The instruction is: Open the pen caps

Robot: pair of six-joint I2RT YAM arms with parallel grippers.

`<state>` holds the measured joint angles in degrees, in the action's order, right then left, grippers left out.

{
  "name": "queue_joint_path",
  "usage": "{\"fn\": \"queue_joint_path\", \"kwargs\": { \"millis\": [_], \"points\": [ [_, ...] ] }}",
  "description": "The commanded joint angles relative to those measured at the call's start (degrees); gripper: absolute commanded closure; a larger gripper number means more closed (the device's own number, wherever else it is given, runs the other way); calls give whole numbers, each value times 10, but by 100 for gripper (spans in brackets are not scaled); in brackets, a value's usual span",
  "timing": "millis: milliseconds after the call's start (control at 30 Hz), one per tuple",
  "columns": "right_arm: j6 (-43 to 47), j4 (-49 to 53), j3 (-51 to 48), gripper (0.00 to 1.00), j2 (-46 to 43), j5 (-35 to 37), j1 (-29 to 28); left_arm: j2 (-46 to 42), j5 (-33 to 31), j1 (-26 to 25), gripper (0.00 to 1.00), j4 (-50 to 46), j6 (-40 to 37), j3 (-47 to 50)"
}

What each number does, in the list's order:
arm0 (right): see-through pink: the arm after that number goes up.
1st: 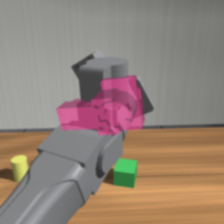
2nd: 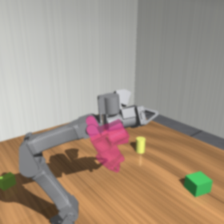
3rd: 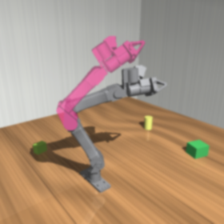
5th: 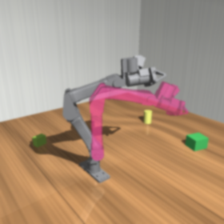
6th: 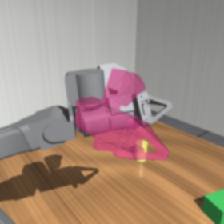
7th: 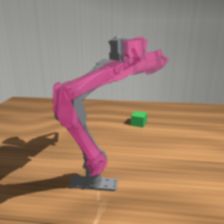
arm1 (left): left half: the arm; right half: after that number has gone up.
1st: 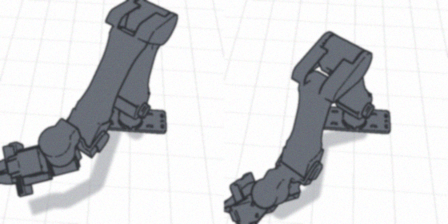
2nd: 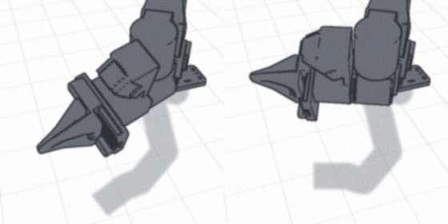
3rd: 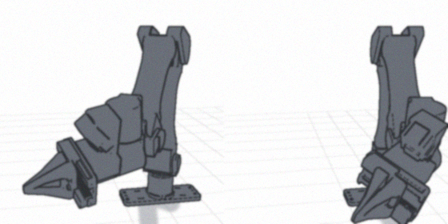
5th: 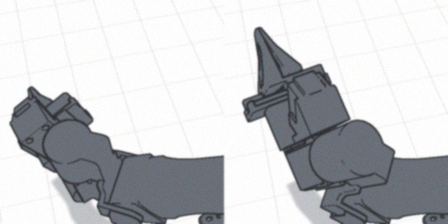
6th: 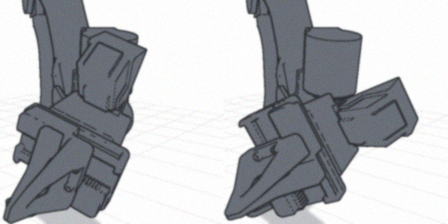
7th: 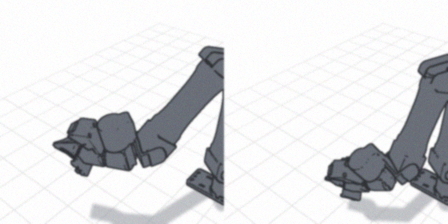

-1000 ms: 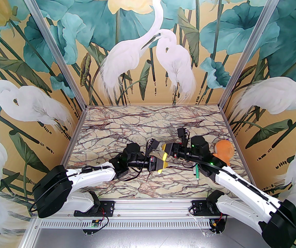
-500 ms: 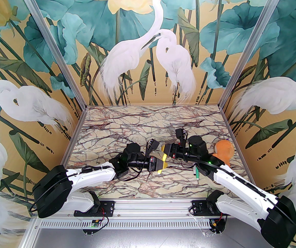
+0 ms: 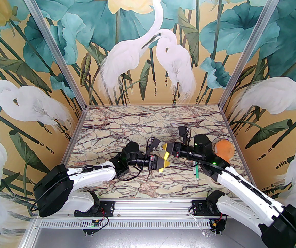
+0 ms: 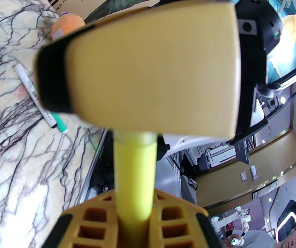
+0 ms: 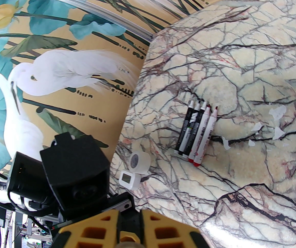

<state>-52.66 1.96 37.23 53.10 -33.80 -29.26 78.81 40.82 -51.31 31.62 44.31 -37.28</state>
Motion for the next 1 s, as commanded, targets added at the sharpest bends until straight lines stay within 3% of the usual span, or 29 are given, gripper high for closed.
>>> {"fn": "queue_joint_path", "kwargs": {
  "millis": [0, 233, 500, 600, 767, 967],
  "points": [
    [12, -34, 33, 89, -16, 66, 46, -9, 49, -6, 94, -54, -16, 9],
    [16, -27, 34, 90, -13, 77, 73, -5, 16, -30, 98, -177, -78, -28],
    [38, 2, 38, 90, -16, 91, 100, -12, 3, -33, 98, -183, -79, -31],
    [73, 59, 44, 89, -10, 96, 108, -36, -35, -33, 98, -198, -81, -31],
    [161, 221, 60, 89, 6, 164, 131, -84, -146, -33, 96, -275, -101, -34],
    [245, 303, 76, 86, 94, 165, 186, -114, -241, -26, 94, -344, -112, -37]
  ]
}}
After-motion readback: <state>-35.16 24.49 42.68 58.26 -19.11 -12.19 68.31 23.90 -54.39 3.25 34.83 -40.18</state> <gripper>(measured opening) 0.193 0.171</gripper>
